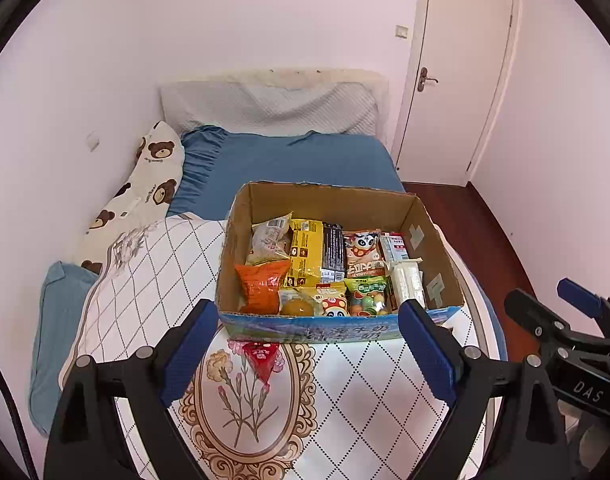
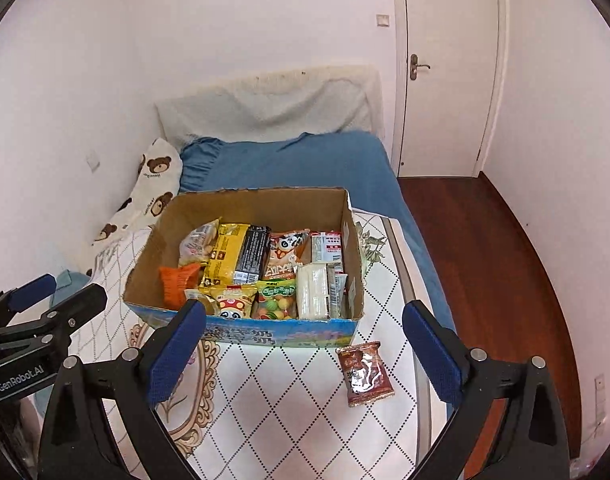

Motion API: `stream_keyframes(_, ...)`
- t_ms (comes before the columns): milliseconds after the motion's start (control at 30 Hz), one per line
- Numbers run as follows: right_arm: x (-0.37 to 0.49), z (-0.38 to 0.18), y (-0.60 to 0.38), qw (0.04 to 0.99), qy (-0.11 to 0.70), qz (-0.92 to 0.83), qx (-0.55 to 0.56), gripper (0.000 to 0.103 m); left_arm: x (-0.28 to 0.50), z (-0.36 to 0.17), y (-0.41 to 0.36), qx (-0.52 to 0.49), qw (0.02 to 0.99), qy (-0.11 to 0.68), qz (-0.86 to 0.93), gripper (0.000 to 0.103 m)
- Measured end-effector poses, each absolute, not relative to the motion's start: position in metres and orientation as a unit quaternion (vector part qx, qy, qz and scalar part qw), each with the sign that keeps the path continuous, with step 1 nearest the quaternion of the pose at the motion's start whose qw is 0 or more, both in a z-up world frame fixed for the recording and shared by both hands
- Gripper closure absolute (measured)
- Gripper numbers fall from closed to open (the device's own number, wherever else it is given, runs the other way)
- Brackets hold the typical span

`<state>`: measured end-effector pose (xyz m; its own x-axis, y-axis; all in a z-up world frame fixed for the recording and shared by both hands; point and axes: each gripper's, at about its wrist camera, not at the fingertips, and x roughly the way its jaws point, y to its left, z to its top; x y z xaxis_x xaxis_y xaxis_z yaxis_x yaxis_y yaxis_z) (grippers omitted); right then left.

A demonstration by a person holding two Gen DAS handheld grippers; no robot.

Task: Organize snacks
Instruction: 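Grasp the red triangle candy with left tool while right tool grasps brown biscuit pack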

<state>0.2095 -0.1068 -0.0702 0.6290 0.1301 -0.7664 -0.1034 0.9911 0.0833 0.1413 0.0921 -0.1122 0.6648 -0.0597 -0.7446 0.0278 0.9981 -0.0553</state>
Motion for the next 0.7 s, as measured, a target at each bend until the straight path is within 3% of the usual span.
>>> stream_keyframes(233, 0.212, -0.092, -0.128, 0.888, 0.451, 0.066, 0.059, 0.002, 0.147, -0.142, 0.095, -0.034, 0.895, 0.445, -0.007, 0.01)
stream_keyframes(533, 0.261, -0.228, -0.182, 0.816, 0.569, 0.044, 0.092, 0.003, 0.157, -0.251, 0.103, -0.036, 0.835, 0.547, 0.048, 0.01)
stream_keyframes(700, 0.284, -0.298, -0.179, 0.783, 0.617, 0.04, 0.065, 0.01, 0.155, -0.301, 0.127, -0.083, 0.796, 0.595, 0.075, 0.01)
